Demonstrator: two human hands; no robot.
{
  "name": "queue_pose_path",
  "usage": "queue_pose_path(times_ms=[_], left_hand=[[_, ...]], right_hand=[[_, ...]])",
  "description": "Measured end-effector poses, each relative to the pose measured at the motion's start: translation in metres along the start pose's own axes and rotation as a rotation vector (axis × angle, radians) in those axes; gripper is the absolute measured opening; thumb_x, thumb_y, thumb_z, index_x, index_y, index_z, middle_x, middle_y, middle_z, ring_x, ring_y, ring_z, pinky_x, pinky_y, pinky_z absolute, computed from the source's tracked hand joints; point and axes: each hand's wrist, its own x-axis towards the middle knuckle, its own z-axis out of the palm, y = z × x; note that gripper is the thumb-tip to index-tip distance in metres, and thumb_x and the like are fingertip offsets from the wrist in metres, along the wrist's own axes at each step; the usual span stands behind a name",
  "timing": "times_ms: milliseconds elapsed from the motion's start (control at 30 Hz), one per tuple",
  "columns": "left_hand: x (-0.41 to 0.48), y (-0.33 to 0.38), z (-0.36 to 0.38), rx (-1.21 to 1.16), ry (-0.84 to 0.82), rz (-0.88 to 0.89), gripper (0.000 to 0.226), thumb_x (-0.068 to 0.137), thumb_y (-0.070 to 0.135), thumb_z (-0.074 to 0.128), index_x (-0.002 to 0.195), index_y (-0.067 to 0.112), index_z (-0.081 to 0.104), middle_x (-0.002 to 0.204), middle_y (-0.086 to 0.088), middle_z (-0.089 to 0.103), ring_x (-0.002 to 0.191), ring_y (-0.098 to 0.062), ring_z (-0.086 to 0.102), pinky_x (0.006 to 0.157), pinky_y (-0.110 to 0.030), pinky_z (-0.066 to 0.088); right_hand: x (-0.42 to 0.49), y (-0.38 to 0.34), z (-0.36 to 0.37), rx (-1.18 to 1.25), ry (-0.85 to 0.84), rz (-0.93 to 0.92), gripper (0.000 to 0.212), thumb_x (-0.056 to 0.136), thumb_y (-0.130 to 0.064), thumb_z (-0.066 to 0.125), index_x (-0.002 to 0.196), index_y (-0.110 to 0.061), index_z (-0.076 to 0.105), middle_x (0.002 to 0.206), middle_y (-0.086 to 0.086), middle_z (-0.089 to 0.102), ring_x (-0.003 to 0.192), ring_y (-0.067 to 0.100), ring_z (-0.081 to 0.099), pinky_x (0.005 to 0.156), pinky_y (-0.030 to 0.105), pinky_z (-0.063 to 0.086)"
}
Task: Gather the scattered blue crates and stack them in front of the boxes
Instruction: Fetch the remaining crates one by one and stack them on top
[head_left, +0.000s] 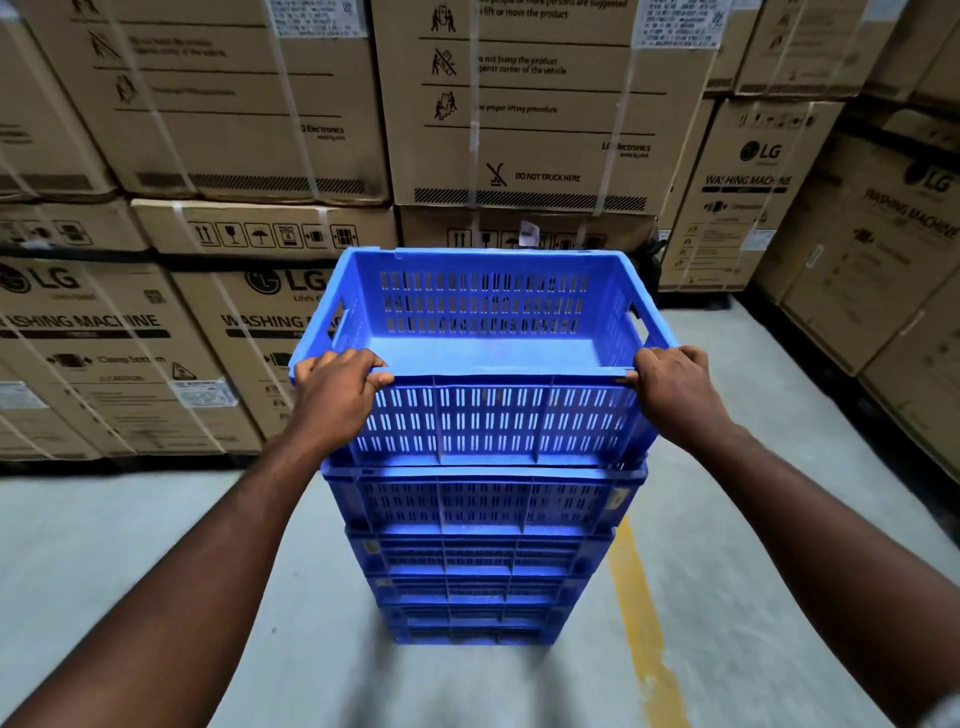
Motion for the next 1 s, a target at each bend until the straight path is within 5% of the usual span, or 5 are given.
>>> queue_pose_path(times_ms=[300,467,633,1000], left_hand=[[-0.022,0.001,-0.008,0.044,0.005,-0.008,0.032,0.097,0.05,0.04,0.104,0.027,0.061,0.095,0.014,0.056,0.102,-0.018,0.051,0.082,-0.033,0.017],[-0.018,-0.01,-0.011,0.025,-0.045,0.011,0.026,0.099,0.048,0.041,0.104,0.03,0.06,0.102,0.009,0.062,0.1,-0.019,0.048,0.082,-0.035,0.019],[-0.015,-0.008,-0.012,0.018,-0.088,0.005,0.021,0.099,0.046,0.042,0.101,0.032,0.058,0.102,0.009,0.06,0.098,-0.016,0.044,0.084,-0.038,0.022],[-0.03,0.002,-0.012,0.012,-0.067,-0.004,0.026,0.098,0.048,0.041,0.102,0.029,0.058,0.097,0.013,0.055,0.094,-0.012,0.042,0.084,-0.036,0.021]], right_hand=[[-0.004,-0.005,-0.013,0.004,-0.083,-0.031,0.024,0.093,-0.04,0.028,0.079,-0.024,0.039,0.076,-0.005,0.051,0.075,0.021,0.052,0.089,0.038,0.031],[-0.021,-0.013,-0.02,0.024,-0.049,-0.023,0.034,0.096,-0.047,0.022,0.078,-0.022,0.037,0.072,-0.006,0.044,0.067,0.019,0.036,0.087,0.039,0.03],[-0.026,-0.011,-0.023,0.018,-0.086,-0.008,0.036,0.097,-0.045,0.02,0.08,-0.021,0.04,0.075,-0.003,0.05,0.071,0.021,0.044,0.089,0.039,0.029],[-0.026,-0.003,-0.019,0.053,-0.094,0.017,0.024,0.097,-0.04,0.041,0.079,-0.025,0.043,0.078,-0.004,0.055,0.079,0.022,0.055,0.09,0.038,0.028]])
